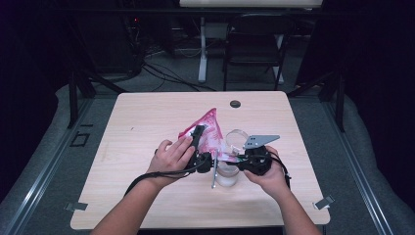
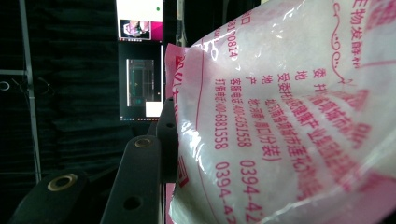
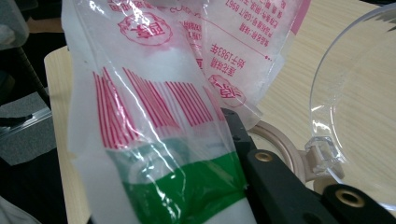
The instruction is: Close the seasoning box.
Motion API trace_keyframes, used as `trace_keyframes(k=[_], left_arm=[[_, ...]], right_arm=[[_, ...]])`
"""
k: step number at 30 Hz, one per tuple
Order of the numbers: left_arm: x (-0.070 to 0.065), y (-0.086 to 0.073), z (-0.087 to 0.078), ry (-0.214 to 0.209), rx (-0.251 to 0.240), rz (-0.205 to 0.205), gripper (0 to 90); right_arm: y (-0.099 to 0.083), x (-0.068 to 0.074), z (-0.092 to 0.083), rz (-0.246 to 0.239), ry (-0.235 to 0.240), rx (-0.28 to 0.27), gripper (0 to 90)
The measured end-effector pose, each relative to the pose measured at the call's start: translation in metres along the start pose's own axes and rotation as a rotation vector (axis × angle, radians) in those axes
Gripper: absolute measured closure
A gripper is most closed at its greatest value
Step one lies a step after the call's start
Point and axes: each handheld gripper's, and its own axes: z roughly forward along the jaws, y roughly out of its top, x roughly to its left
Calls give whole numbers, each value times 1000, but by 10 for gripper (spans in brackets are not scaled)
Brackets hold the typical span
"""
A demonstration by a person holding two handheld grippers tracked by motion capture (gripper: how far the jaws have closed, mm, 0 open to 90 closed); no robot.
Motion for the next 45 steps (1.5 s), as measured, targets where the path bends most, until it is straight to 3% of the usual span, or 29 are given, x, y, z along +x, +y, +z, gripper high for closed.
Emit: trace_keyframes(k=[14,38,45], left_arm=[[1,1,2,-10,0,-4,647],[3,5,1,24,-24,11,649],[4,5,0,10,-12,8,649]], right_arm=[[0,0,-1,-9,14,9,890],[-1,0,-2,-21,37,29,897],[-1,0,-2,-21,41,30,898]])
